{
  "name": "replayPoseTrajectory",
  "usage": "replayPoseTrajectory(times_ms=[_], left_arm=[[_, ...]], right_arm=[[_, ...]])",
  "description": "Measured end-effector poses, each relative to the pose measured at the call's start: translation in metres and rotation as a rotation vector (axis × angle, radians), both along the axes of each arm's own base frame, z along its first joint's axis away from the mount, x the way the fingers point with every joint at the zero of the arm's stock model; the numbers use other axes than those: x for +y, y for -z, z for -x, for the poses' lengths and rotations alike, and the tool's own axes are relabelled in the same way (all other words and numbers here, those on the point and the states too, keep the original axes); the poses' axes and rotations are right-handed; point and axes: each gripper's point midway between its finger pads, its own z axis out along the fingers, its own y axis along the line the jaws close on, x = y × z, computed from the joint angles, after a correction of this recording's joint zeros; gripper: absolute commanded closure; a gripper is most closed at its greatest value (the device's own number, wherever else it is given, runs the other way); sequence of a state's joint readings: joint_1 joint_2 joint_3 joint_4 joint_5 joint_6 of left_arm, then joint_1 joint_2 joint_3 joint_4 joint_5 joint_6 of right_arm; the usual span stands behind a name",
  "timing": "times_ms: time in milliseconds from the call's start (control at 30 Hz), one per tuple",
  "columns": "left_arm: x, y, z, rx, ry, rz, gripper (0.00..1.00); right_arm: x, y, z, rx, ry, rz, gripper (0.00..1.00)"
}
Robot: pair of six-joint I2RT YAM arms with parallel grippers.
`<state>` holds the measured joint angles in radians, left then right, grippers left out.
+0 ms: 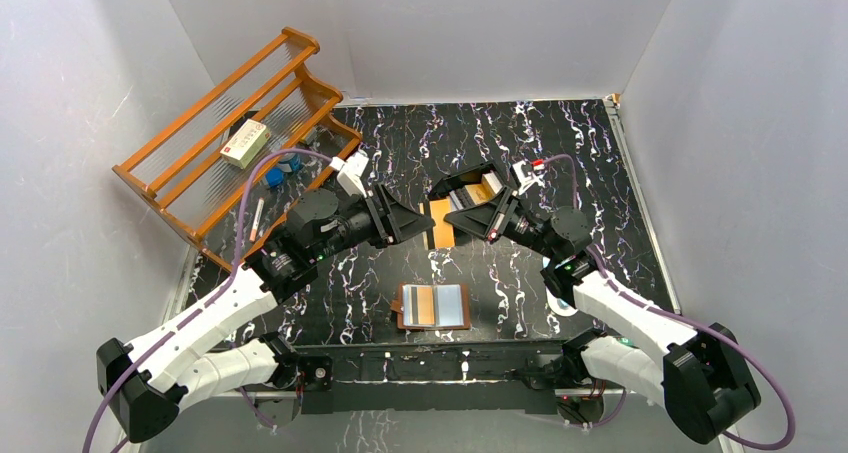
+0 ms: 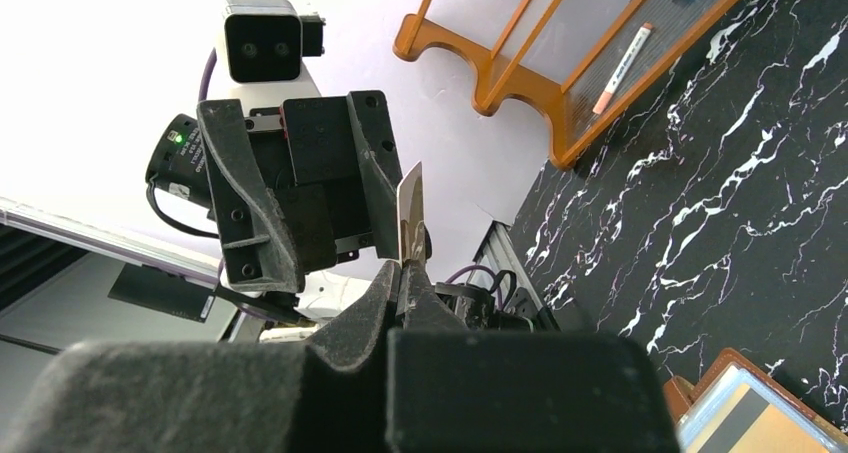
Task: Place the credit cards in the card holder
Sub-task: Pick up the credit card from the storage box.
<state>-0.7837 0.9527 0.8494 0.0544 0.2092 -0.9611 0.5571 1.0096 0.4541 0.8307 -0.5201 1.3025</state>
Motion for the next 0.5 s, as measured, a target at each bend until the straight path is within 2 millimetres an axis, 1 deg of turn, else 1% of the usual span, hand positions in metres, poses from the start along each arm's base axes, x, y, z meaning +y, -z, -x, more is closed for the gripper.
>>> replayPoseTrajectory(times_ms=[300, 433, 500], left_arm=[[0.0034, 0.0082, -0.0035, 0.019, -0.029, -0.028, 0.45], [0.0042, 0.0092, -0.0045, 0.021, -0.036, -0.031, 0.52], [0.0037, 0.0083, -0.0047, 0.017, -0.036, -0.023, 0.57]], right_arm=[[0.0007, 0.0031, 0.0047, -0.003, -0.013, 0.02, 1.0], [-0.0007, 0.0002, 0.0072, -0.013, -0.013, 0.019, 1.0], [-0.0004, -0.0008, 0.0078, -0.012, -0.016, 0.016, 1.0]])
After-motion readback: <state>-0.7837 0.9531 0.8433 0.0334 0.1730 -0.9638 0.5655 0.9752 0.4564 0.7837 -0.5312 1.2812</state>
